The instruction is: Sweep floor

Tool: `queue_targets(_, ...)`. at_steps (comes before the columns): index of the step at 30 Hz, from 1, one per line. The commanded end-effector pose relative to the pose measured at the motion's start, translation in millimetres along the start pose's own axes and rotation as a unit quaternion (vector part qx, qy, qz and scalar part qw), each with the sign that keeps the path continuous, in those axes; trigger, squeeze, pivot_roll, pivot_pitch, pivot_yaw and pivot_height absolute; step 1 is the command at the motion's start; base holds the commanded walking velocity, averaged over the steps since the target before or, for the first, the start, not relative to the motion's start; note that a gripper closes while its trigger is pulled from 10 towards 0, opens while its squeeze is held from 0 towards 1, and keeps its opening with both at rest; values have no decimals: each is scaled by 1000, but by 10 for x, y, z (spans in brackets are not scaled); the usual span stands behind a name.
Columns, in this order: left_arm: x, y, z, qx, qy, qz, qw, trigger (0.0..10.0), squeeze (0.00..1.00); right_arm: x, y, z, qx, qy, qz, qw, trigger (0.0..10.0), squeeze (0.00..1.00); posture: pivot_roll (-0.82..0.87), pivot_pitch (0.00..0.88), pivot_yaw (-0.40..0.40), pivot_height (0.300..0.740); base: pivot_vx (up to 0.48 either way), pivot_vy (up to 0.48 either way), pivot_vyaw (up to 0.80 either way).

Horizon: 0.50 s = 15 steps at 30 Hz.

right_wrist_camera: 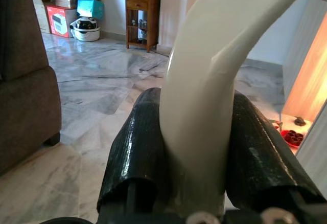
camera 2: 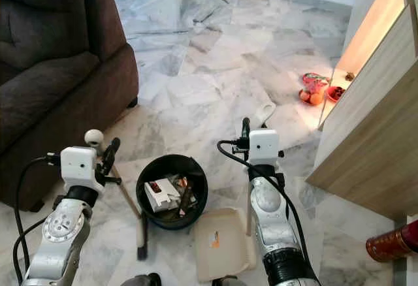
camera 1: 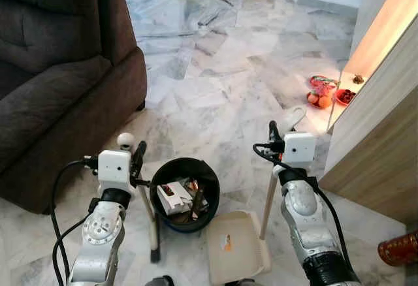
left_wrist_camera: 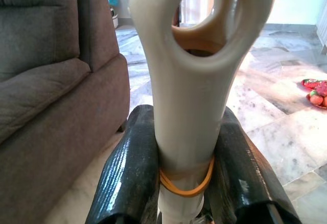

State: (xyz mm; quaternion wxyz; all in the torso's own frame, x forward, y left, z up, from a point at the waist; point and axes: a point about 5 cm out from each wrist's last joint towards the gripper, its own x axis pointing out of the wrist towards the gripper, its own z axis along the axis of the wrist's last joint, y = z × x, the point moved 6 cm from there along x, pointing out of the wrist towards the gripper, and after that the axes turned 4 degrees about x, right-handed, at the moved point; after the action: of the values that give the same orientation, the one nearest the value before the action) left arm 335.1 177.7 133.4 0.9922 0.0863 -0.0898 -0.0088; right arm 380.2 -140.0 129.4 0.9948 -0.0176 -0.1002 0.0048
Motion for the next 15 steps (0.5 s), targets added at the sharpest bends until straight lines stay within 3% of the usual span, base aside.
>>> queue_targets(1,-1,60,-15,-8,6,14,1000,10000,0,16,16,74,28,-20,-3,999,10000,0,142,178,-18,740,0,0,0)
queue_targets(15,-13,55,-41,-19,15,13,1000,10000,0,32,-39,79,25,-28,-2,999,10000,0,142,189,-17,740,0,0,0)
